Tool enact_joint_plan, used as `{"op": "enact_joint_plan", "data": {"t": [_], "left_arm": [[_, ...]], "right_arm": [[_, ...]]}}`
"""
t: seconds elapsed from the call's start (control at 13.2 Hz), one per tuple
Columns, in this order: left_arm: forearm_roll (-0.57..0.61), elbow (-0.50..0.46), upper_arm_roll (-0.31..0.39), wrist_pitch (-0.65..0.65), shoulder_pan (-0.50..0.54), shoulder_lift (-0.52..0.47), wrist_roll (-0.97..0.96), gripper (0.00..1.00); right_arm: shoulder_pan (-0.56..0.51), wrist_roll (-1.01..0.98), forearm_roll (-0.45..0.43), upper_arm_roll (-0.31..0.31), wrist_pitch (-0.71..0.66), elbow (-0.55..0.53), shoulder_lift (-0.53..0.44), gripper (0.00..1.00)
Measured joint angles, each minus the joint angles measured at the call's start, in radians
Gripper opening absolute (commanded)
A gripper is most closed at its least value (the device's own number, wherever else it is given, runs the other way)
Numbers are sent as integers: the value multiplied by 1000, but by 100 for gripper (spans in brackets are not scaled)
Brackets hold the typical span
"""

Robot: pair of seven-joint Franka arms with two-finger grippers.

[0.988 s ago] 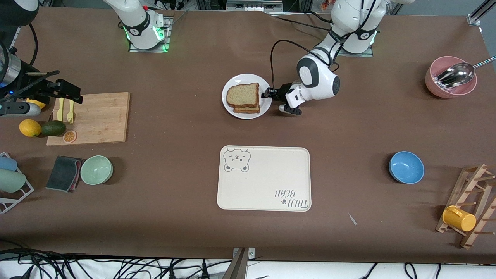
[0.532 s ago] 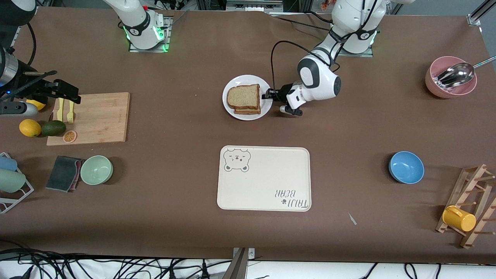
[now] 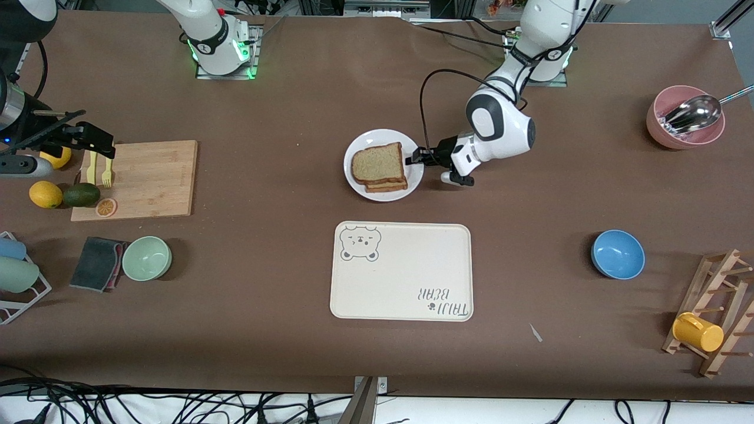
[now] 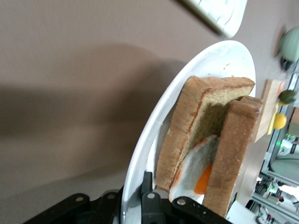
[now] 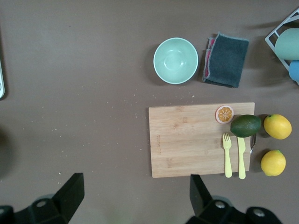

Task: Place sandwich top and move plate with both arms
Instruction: 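Slide the plate onto the cream bear tray with the left gripper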

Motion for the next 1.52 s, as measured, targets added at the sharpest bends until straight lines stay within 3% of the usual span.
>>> {"op": "enact_joint_plan", "data": {"t": [0.53,1.14,1.52], "left_arm": [[-20,112,33,-2,68,2,-52,0],[-20,386,92,27,52,233,-145,0],[18,488,130,67,5,318,-162,0]], "right_arm": [[-1,0,0,0,54,-19,8,100],[-2,16,-3,-1,59,-31,4,100],[-2,17,-3,-1,66,-34,4,100]]}}
